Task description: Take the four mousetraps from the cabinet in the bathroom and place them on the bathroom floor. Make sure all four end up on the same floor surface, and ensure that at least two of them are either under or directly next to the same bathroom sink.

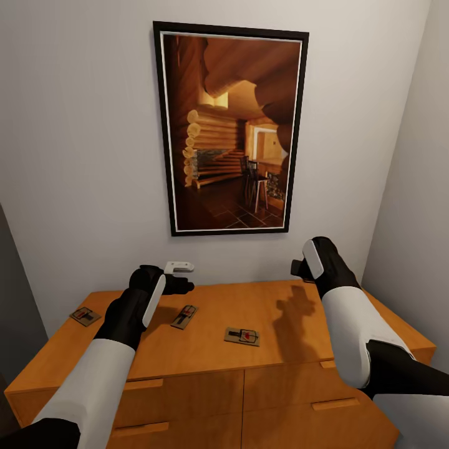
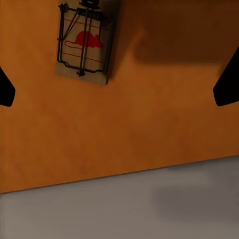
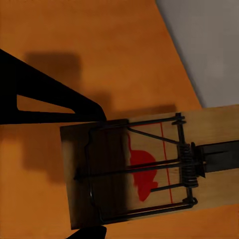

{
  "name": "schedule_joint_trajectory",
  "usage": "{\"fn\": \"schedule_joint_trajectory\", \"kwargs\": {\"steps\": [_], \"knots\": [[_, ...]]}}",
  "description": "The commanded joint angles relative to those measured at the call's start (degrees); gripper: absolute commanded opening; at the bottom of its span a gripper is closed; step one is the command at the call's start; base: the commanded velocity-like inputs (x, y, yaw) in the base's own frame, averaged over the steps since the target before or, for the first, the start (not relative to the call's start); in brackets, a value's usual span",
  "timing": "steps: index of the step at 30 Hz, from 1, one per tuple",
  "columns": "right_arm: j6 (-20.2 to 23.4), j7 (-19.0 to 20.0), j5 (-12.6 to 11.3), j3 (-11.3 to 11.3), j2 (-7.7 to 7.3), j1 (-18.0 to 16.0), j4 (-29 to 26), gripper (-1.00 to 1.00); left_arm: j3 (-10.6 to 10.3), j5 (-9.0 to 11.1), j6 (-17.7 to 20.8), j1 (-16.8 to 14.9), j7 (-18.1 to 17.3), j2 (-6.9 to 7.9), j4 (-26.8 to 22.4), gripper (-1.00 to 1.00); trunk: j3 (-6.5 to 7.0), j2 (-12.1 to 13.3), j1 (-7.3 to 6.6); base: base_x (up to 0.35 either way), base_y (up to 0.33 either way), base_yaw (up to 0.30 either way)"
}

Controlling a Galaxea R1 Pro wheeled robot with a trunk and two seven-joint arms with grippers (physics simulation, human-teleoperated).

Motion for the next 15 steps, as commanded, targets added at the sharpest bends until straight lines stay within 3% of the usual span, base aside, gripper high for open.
{"fn": "schedule_joint_trajectory", "kwargs": {"steps": [1, 15], "knots": [[0.0, -0.5, -0.7, -0.2, 0.04, 0.0, -0.1, -1.00, 0.0, 0.1, 0.2, 0.0, 0.0, 0.01, 0.0, 1.00, -0.07, 0.0, 0.00, 0.000, 0.000, 0.000], [0.0, -0.5, -0.8, -0.2, -1.60, 0.4, -0.1, -1.00, 0.1, 0.1, 0.2, 0.0, 0.0, 0.05, 0.0, 1.00, -0.07, 0.0, 0.00, 0.000, 0.000, 0.000]]}}
